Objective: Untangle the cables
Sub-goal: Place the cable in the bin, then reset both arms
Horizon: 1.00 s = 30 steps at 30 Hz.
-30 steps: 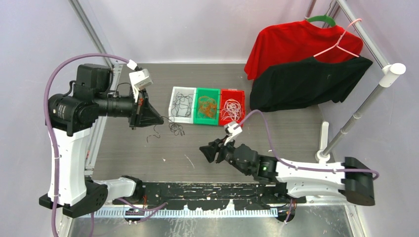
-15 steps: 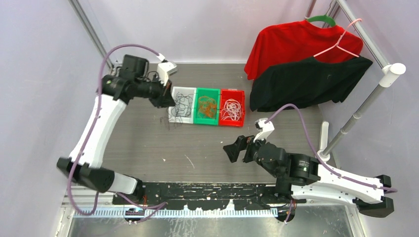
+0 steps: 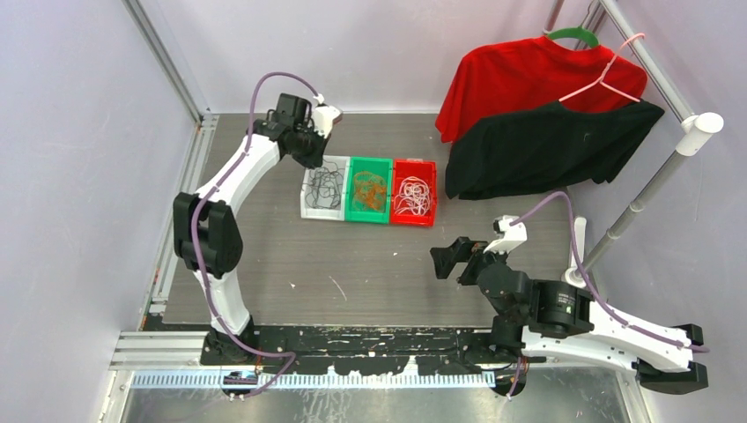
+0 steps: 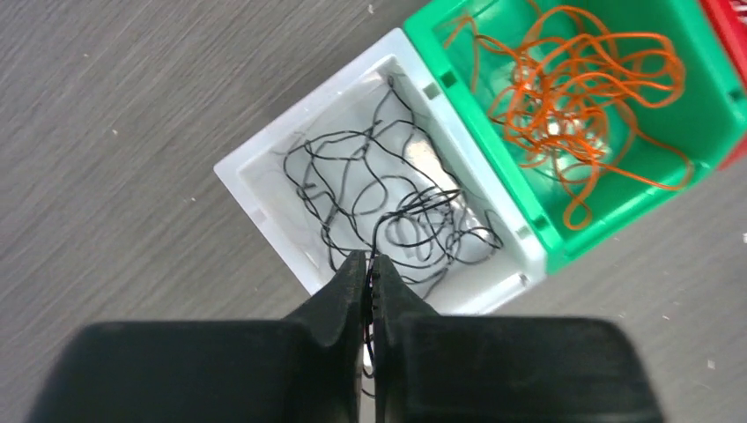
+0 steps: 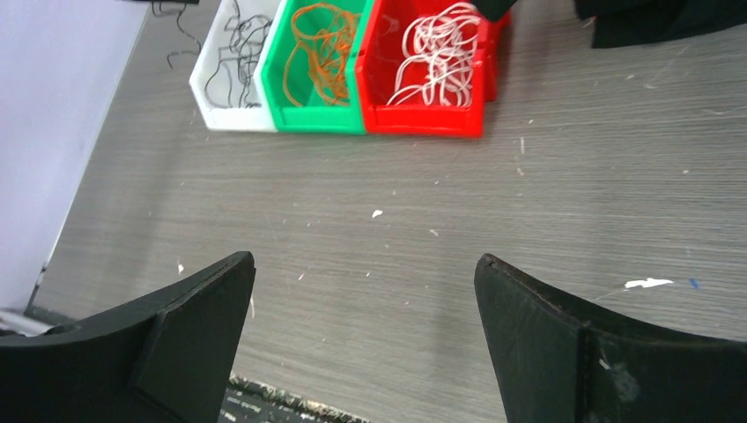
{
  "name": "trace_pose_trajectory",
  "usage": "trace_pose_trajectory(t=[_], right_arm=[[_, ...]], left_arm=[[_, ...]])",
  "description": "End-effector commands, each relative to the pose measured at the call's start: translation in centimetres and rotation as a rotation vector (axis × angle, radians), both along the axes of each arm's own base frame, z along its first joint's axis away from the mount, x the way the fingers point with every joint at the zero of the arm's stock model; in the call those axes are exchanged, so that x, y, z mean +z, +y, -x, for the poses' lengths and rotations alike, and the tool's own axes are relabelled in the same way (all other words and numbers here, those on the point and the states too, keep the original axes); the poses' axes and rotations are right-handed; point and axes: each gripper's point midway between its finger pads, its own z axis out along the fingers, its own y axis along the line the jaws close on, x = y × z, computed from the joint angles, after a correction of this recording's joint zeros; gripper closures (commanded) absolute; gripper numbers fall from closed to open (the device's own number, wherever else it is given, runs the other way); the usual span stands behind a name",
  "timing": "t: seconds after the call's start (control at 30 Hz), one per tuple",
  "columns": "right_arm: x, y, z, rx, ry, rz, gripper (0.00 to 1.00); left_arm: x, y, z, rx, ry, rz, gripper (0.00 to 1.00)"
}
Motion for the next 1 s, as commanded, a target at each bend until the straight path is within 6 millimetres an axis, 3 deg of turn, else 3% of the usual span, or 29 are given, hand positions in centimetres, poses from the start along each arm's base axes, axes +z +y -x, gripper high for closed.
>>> trace_pose_trajectory(t=[0.0, 0.13, 0.2, 0.27, 0.4, 0.5, 0.57, 0.67, 0.7, 0.8, 0.87, 0.97], right_arm=[[1.1, -2.0, -1.4, -0.141, -0.067, -0.013, 0.0], [0.6, -1.6, -2.0, -0.17, -0.072, 0.042, 0.0], [0.1, -0.9, -2.2, -0.167, -0.062, 0.08, 0.0], [-0.5, -0.1, -2.4, -0.16, -0.048, 0.123, 0.0], [-1.4, 1.3, -2.9, -0.154, -0.027, 0.17, 0.0], [-2.1, 1.6, -3.8, -0.173, -0.003, 0.183, 0.0], [-3.4, 1.3, -4.9, -0.191, 0.05, 0.183, 0.0], [-5.1, -0.7, -7.6, -0.284, 0.115, 0.158, 0.0], [-5.2, -2.5, -8.6, -0.347, 0.105, 0.175, 0.0], [-4.0, -6.9, -10.6, -0.543, -0.032, 0.238, 0.0], [-3.4, -10.2, -10.9, -0.689, -0.138, 0.338, 0.0], [-3.8, -13.8, -10.8, -0.852, -0.237, 0.434, 0.0]], left_arm=[[0.7, -0.3, -4.0, 0.039, -0.132, -0.009, 0.89], [-2.1, -0.5, -3.9, 0.044, -0.067, -0.021, 0.53], [-1.9, -0.6, -3.8, 0.045, -0.052, -0.018, 0.44], [-0.9, -0.9, -3.1, 0.025, -0.034, -0.002, 0.33], [2.1, -0.5, -1.4, 0.008, -0.02, 0.016, 0.22], [4.3, 1.4, 0.1, 0.034, -0.01, 0.031, 0.04], [4.9, 3.6, 1.0, 0.09, 0.019, 0.073, 0.0], [4.9, 8.0, 1.5, 0.212, 0.027, 0.15, 0.0], [4.4, 9.6, 1.6, 0.255, 0.015, 0.166, 0.0], [2.2, 13.8, 2.8, 0.355, -0.052, 0.201, 0.0], [0.9, 15.6, 3.9, 0.392, -0.126, 0.199, 0.0], [-2.7, 16.7, 5.3, 0.422, -0.183, 0.167, 0.0]])
